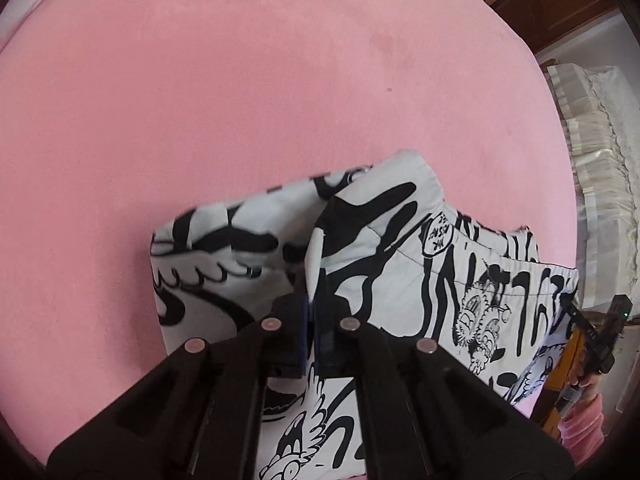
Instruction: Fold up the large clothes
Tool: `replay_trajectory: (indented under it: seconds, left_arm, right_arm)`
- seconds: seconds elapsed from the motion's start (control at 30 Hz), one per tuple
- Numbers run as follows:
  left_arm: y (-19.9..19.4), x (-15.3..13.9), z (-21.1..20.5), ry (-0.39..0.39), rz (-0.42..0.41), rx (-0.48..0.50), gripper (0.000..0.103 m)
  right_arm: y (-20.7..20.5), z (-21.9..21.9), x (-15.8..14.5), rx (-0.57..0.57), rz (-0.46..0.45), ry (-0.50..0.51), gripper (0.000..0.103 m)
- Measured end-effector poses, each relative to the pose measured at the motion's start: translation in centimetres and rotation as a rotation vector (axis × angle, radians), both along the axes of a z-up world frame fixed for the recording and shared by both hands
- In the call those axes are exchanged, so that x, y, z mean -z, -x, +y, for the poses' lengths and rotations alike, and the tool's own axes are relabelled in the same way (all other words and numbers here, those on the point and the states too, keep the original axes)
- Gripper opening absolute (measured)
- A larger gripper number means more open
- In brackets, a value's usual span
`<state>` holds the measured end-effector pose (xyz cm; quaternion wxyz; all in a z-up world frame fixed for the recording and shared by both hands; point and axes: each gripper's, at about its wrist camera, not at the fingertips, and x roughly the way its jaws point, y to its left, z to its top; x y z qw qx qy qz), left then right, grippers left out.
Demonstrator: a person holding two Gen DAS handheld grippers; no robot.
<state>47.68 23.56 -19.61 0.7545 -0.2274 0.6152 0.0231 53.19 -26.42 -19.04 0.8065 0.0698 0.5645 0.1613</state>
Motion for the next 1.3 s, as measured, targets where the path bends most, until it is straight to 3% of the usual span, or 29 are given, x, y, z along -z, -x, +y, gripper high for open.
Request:
replay_trajectory:
  seconds: [0.13,0.37,0.5,0.6,0.73,0.87,0.93,1.1,1.23,1.3]
  left_arm:
    - [-0.7,-0.6,-0.1,-0.064,-0.043,-0.001,0.0]
    - [-1.5,1.8,-1.4,-0.158,0.027,-0.034,0.0]
    - [-0.2,1.6,-2.3,-0.202,0.002,0.026,0.0]
    - [0.8,0.3,-2.2,-0.213,-0.006,0.06,0.0]
    - [2.1,-2.5,-1.5,-0.268,-0.006,0.077,0.0]
    - [3.6,-6.8,-2.1,-0.454,-0.038,0.125,0.0]
    - [4.6,-8.8,-3.1,-0.482,-0.061,0.145,0.001]
    - [6.9,-12.1,-6.4,-0.298,-0.114,0.136,0.0]
    - [9.0,-12.4,-11.3,-0.23,-0.125,0.178,0.0]
    - [10.4,-12.0,-13.4,-0.144,-0.131,0.169,0.0]
  right_arm:
    - [-1.2,0.0,0.1,0.023,-0.03,0.024,0.006]
    - [-2.3,1.1,3.1,0.071,0.031,0.092,0.006]
    - [-2.3,-0.3,2.8,0.112,0.085,0.002,0.007]
    - [-2.2,-1.8,1.3,0.071,0.087,-0.04,0.007]
    - [-1.5,-2.4,-1.2,0.011,0.058,0.013,0.009]
    - [-1.2,-2.6,-3.7,0.026,0.005,0.113,0.015]
    - [-1.1,-2.0,-5.2,0.037,0.001,0.084,0.015]
    - [2.4,0.7,-7.4,0.04,0.013,-0.027,0.015]
    - [6.1,3.5,-8.1,-0.004,0.014,-0.139,0.015]
    - [8.2,4.8,-7.7,-0.007,0.005,-0.18,0.012]
